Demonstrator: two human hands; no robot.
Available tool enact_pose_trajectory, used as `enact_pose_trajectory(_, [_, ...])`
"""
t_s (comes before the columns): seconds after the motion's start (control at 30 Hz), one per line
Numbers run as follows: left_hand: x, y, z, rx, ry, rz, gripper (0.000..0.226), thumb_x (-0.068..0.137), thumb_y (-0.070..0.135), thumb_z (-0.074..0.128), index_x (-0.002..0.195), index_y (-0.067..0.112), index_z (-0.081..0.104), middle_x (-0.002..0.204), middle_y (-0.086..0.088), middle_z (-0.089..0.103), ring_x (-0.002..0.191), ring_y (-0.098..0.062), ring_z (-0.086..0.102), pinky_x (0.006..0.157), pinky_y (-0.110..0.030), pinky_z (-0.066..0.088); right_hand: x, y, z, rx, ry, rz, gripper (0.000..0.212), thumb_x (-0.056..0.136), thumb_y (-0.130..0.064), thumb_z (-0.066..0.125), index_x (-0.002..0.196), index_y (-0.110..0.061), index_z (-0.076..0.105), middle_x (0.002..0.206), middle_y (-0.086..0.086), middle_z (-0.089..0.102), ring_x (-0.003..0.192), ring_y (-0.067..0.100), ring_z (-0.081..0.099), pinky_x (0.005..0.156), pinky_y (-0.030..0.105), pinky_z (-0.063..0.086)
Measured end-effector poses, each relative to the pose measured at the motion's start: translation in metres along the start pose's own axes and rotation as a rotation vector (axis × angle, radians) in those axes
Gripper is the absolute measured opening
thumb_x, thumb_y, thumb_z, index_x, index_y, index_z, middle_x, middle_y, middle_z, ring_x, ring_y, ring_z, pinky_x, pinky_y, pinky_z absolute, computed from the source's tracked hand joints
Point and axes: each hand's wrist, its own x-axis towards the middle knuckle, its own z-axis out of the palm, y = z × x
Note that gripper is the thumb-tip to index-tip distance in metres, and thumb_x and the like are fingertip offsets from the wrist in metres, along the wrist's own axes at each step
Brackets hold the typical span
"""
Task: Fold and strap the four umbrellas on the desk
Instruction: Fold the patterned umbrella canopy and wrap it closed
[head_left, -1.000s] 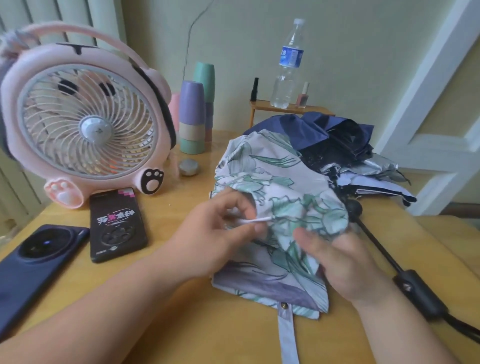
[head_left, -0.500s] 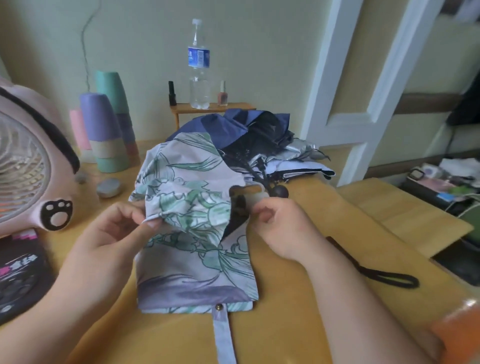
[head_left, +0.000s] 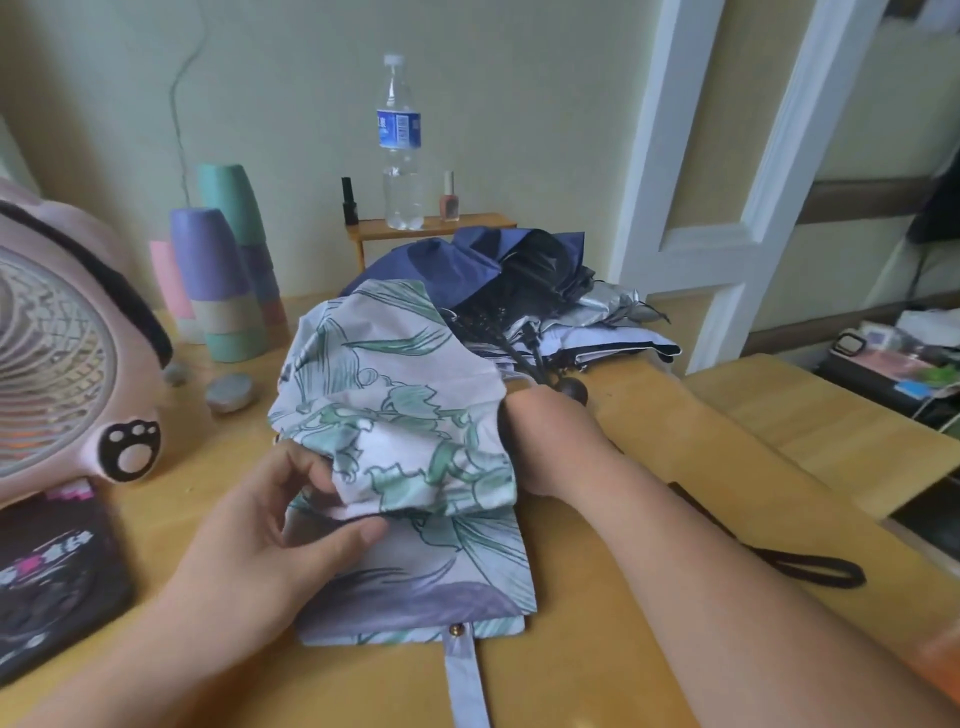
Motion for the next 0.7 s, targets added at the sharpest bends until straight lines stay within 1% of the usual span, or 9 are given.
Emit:
enact_pose_trajectory(0.1, [-0.004, 0.004, 0.002, -0.192, 0.013, -0.046, 0.068, 0.053, 0.064, 0.092, 0.091, 0.020, 0.056, 0.093, -0.011, 0.067, 0.090, -0.020, 0.061, 0.078, -0.034, 0.048, -0.002, 0.006, 0.006, 0.204, 0.071, 0.063, 0.033, 0.087, -0.003, 0.049, 0.062, -0.022, 0.037, 0.066, -0.006, 0.040, 0.056, 0.012, 0.036, 0.049, 0.027, 0.028])
enact_pose_trajectory(0.17, [-0.005, 0.008, 0.006, -0.242, 0.124, -0.058, 0.069, 0.055, 0.072, 0.087, 0.092, 0.019, 0.063, 0.095, -0.008, 0.071, 0.089, -0.018, 0.062, 0.078, -0.031, 0.049, -0.007, 0.010, 0.007, 0.590, 0.179, 0.168, 0.030, 0.087, -0.001, 0.049, 0.068, -0.024, 0.052, 0.064, -0.007, 0.052, 0.053, 0.012, 0.050, 0.046, 0.021, 0.034])
enact_pose_trajectory(0.23, [-0.002, 0.014, 0.012, -0.248, 0.221, -0.080, 0.055, 0.070, 0.063, 0.082, 0.092, 0.014, 0.070, 0.095, -0.008, 0.077, 0.083, -0.015, 0.068, 0.074, -0.022, 0.053, -0.011, 0.015, 0.007, 0.929, 0.279, 0.279, 0.028, 0.092, -0.002, 0.048, 0.097, -0.025, 0.064, 0.072, -0.003, 0.065, 0.046, 0.008, 0.060, 0.045, 0.015, 0.039])
enact_pose_trajectory(0.3, [0.002, 0.017, 0.017, -0.242, 0.285, -0.137, 0.037, 0.077, 0.043, 0.074, 0.088, 0.007, 0.073, 0.086, -0.010, 0.078, 0.070, -0.008, 0.068, 0.063, -0.012, 0.052, -0.009, 0.017, 0.009, 1.079, 0.296, 0.324, 0.033, 0.098, -0.007, 0.048, 0.123, -0.024, 0.060, 0.089, 0.003, 0.069, 0.047, 0.013, 0.064, 0.043, 0.016, 0.041])
enact_pose_trajectory(0.4, [0.004, 0.012, 0.013, -0.219, 0.267, -0.180, 0.053, 0.064, 0.051, 0.085, 0.080, 0.003, 0.072, 0.084, -0.019, 0.074, 0.066, -0.012, 0.061, 0.064, -0.016, 0.050, -0.006, 0.017, 0.012, 1.064, 0.300, 0.220, 0.038, 0.101, -0.008, 0.049, 0.133, -0.025, 0.061, 0.101, -0.006, 0.066, 0.065, 0.008, 0.065, 0.055, 0.016, 0.050])
enact_pose_trajectory(0.47, [0.003, 0.009, 0.007, -0.203, 0.253, -0.208, 0.070, 0.044, 0.068, 0.091, 0.073, 0.008, 0.071, 0.079, -0.015, 0.073, 0.067, -0.016, 0.059, 0.074, -0.032, 0.048, -0.005, 0.018, 0.014, 0.909, 0.292, 0.123, 0.034, 0.098, -0.006, 0.049, 0.116, -0.026, 0.070, 0.092, -0.013, 0.070, 0.074, 0.002, 0.065, 0.071, 0.022, 0.056])
enact_pose_trajectory(0.53, [0.001, 0.007, 0.002, -0.173, 0.269, -0.246, 0.071, 0.039, 0.070, 0.091, 0.070, 0.011, 0.069, 0.076, -0.013, 0.072, 0.064, -0.018, 0.058, 0.072, -0.036, 0.046, -0.005, 0.018, 0.017, 0.762, 0.229, 0.093, 0.026, 0.093, -0.008, 0.050, 0.097, -0.020, 0.073, 0.085, -0.003, 0.074, 0.076, 0.015, 0.069, 0.076, 0.034, 0.060])
enact_pose_trajectory(0.63, [0.000, 0.007, 0.002, -0.121, 0.273, -0.253, 0.045, 0.065, 0.046, 0.090, 0.068, 0.010, 0.063, 0.062, -0.008, 0.067, 0.057, -0.017, 0.053, 0.056, -0.022, 0.044, -0.006, 0.018, 0.015, 0.792, 0.203, 0.121, 0.022, 0.090, -0.009, 0.053, 0.100, -0.020, 0.069, 0.092, -0.002, 0.074, 0.084, 0.022, 0.069, 0.082, 0.043, 0.059])
enact_pose_trajectory(0.7, [0.000, 0.009, 0.005, -0.091, 0.294, -0.263, 0.031, 0.082, 0.020, 0.082, 0.066, 0.008, 0.058, 0.057, -0.006, 0.061, 0.057, -0.019, 0.048, 0.045, -0.019, 0.037, -0.008, 0.018, 0.011, 0.989, 0.233, 0.194, 0.033, 0.091, -0.012, 0.052, 0.120, -0.025, 0.063, 0.099, -0.005, 0.070, 0.090, 0.019, 0.067, 0.089, 0.045, 0.057])
